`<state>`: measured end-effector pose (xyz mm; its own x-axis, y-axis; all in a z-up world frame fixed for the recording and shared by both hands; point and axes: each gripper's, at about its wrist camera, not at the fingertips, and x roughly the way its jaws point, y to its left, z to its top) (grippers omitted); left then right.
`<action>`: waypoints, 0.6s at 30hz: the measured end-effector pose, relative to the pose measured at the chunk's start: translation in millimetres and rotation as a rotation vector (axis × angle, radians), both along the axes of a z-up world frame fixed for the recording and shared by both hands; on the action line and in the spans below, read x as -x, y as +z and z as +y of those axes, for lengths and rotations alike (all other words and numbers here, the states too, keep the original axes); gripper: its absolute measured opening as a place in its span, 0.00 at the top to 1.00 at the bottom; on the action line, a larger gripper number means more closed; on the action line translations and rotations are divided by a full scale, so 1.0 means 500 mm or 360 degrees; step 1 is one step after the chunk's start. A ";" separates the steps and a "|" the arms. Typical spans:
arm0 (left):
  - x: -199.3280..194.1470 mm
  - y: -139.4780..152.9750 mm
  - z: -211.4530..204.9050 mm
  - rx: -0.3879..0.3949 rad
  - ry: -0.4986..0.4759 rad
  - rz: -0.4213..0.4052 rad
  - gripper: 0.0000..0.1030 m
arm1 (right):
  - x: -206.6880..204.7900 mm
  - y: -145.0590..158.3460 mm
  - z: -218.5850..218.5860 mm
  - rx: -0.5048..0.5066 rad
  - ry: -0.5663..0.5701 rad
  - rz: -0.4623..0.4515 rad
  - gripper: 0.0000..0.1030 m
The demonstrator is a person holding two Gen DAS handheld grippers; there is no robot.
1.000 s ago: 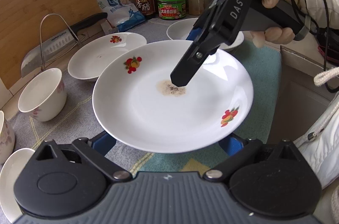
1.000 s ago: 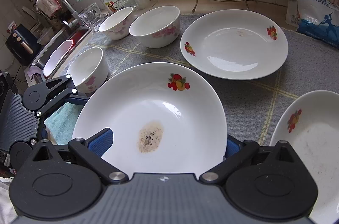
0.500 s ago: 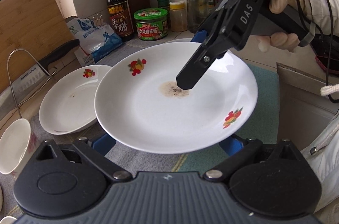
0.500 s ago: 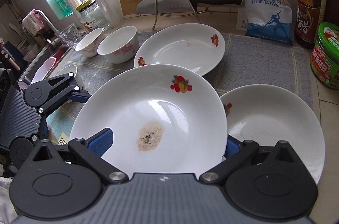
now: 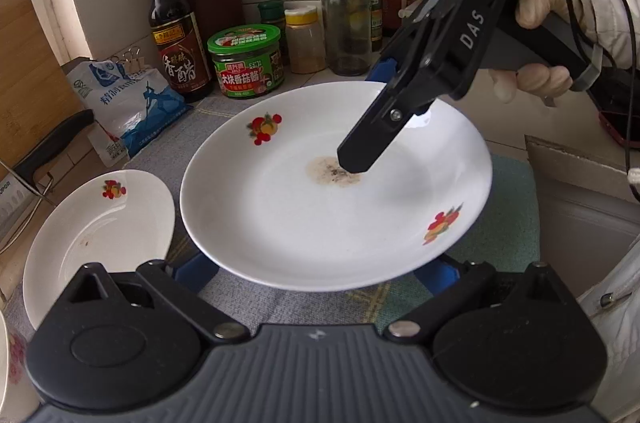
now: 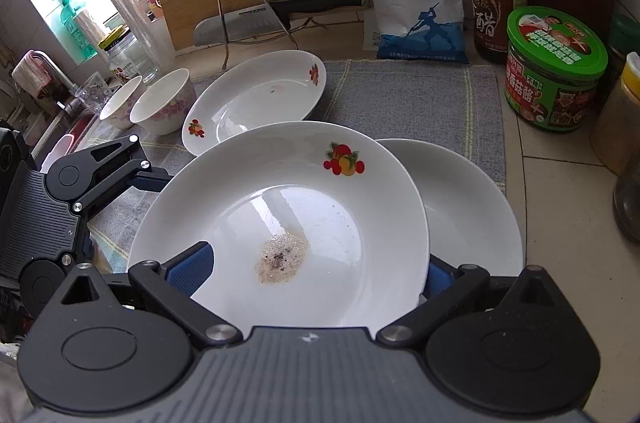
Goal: Organize plates and bowls
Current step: 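Lower the stained plate onto the other white plate with the right tool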
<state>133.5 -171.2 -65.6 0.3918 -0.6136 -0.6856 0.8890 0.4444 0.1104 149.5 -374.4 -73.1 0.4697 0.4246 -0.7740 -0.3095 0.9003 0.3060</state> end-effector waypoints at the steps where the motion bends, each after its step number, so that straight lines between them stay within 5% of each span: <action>1: -0.002 -0.001 -0.006 -0.0002 -0.0004 0.0000 0.02 | 0.000 -0.002 -0.005 0.0000 -0.0006 0.0001 0.00; 18: -0.018 -0.019 -0.053 -0.0050 -0.0016 0.0036 0.02 | -0.020 -0.035 -0.053 -0.0035 -0.0058 0.0034 0.00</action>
